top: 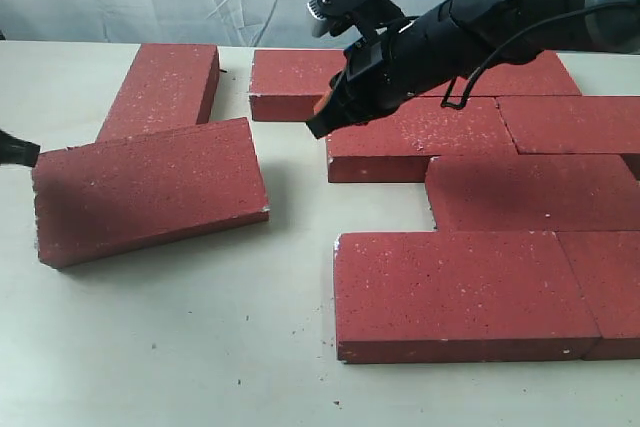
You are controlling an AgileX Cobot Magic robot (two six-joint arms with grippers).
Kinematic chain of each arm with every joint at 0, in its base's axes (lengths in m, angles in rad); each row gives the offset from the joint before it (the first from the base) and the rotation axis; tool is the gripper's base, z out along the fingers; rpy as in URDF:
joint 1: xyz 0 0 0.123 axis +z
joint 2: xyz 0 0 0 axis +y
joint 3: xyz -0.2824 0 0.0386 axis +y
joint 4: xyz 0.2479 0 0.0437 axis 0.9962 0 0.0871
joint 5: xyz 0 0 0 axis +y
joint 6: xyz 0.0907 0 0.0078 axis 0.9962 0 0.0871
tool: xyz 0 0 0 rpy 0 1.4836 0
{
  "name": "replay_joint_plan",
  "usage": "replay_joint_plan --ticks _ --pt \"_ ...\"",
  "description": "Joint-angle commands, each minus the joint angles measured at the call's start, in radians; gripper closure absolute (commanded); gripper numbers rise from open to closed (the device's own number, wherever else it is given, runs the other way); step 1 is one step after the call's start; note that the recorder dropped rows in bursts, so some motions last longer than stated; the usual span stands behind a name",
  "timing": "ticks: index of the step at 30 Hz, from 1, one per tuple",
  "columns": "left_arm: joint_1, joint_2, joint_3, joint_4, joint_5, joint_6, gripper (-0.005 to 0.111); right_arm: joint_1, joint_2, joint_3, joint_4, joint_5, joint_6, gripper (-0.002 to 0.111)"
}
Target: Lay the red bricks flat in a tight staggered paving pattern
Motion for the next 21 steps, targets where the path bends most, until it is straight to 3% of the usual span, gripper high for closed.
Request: replay_joint_plan --ticks 1,4,11,16,21 --pt "0.057 0.004 0.056 0.02 -0.128 -0.027 0.106 0.029 0.039 -0.042 0.029 -0.084 -0.01 0.109" --pt "0.08 0.007 0.056 0.018 -0.108 -0.024 0.106 0.032 0.104 -0.14 -0.018 -0.008 0.057 0.109" --pt "0.082 0.079 0.056 0.019 -0.122 0.01 0.106 0.037 0.265 -0.38 -0.333 0.154 0.407 0.109" --pt "0.082 0.178 0.033 -0.013 -0.143 0.01 0.106 0.055 0.358 -0.491 -0.457 0.189 0.502 0.109" --pt "0.077 0.231 0.007 -0.065 -0.116 0.055 0.106 0.075 0.426 -0.546 -0.455 0.192 0.513 0.109"
